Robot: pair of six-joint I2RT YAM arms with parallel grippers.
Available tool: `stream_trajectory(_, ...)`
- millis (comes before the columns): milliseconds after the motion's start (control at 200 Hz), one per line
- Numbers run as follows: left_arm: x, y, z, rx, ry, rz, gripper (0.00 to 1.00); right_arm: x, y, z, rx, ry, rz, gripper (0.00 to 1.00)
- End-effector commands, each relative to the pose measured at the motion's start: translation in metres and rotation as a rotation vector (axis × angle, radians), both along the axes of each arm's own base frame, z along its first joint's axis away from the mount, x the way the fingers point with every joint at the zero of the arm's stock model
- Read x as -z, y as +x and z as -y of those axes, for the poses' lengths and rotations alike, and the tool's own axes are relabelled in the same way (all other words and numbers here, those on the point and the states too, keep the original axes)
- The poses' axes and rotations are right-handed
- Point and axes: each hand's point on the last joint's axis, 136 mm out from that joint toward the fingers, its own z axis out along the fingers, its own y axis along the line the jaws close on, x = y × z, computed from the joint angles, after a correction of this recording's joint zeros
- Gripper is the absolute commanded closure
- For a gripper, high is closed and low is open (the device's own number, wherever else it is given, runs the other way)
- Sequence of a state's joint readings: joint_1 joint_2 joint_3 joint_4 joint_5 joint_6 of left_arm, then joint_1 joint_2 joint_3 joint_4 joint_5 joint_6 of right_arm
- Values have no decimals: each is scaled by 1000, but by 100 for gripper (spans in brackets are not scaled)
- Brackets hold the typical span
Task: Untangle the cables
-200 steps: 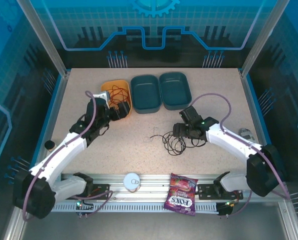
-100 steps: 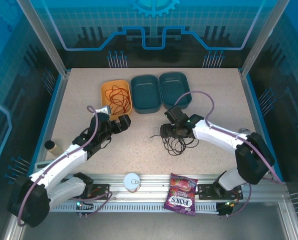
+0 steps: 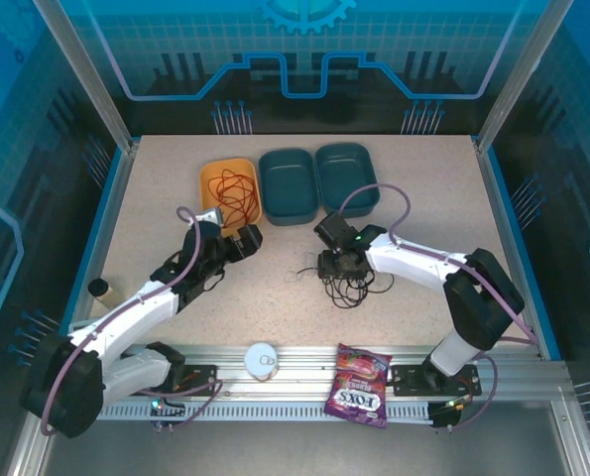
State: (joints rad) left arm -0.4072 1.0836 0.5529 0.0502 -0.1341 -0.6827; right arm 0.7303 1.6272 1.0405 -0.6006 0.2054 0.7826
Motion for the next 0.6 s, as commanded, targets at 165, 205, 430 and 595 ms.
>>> stream_trajectory(165, 1, 1, 6, 20, -20, 0, 1, -5, -2, -42, -150, 8, 8, 77)
stream_trajectory(205, 2, 0, 7, 22, -16, -5, 1, -12, 0, -50, -179, 19, 30, 81)
stream_trajectory(430, 4, -3, 9, 48, -5, -11, 1, -57, 4, -85, -328, 104, 144, 96)
stream_trajectory(595, -1, -3, 17, 95, -26, 11, 1, -100, 2, -87, -380, 169, 249, 97)
